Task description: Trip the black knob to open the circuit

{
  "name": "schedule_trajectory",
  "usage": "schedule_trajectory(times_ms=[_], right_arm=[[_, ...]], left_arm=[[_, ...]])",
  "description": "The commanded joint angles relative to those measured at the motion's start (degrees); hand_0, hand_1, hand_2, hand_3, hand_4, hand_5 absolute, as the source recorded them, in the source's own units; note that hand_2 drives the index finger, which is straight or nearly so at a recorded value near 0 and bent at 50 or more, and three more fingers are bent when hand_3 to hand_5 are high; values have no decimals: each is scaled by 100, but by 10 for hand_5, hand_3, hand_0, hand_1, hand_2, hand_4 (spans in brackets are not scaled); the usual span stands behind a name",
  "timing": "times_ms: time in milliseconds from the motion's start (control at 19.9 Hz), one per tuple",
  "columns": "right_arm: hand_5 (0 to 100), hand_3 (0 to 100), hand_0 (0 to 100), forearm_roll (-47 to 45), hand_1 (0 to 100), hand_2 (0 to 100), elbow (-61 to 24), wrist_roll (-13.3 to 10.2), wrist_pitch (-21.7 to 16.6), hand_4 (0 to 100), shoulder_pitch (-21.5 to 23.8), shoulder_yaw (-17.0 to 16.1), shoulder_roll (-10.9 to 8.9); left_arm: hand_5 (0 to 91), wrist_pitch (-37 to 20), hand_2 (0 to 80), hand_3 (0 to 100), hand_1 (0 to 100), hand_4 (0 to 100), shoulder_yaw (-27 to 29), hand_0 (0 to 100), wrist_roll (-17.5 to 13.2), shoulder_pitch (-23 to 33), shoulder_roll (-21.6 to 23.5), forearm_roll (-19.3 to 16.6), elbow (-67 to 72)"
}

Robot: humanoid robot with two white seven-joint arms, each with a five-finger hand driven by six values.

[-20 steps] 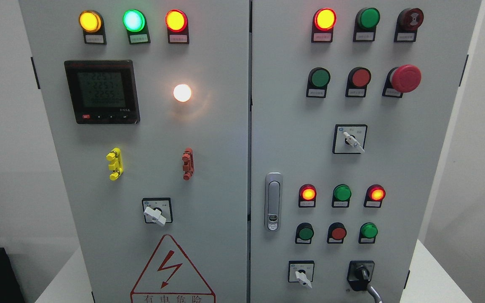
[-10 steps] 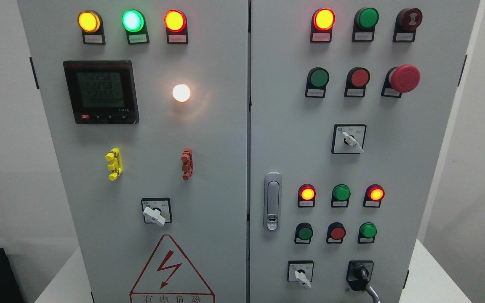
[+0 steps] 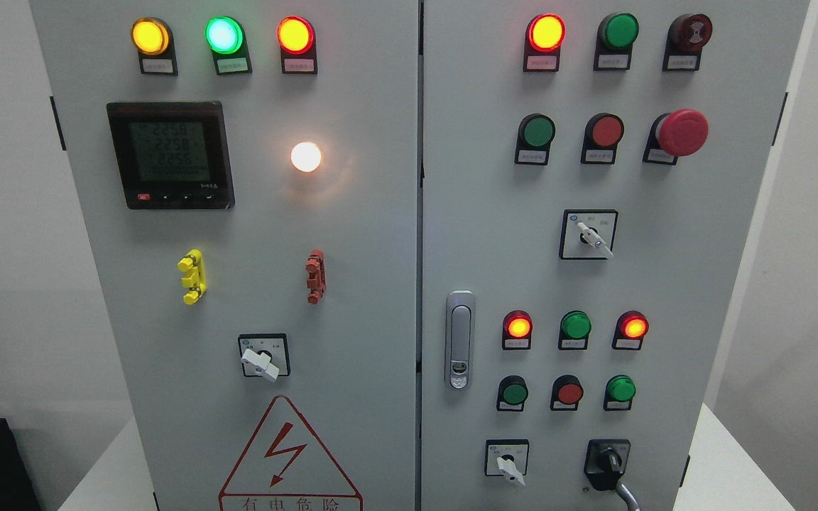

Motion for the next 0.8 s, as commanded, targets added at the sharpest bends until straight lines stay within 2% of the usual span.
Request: schedule_trajectory(times_ms=[0, 752], right_arm=[[834, 923, 774, -12, 667, 0, -116, 26, -29, 843, -86, 71, -19], [831, 923, 776, -12, 667, 0, -187, -36, -37, 842, -148, 247, -19]], left_arm=[[0, -8, 0, 0, 389, 0, 7, 120, 1, -14, -9, 14, -1], [0, -8, 0, 0, 389, 0, 7, 120, 1, -14, -9, 14, -1]])
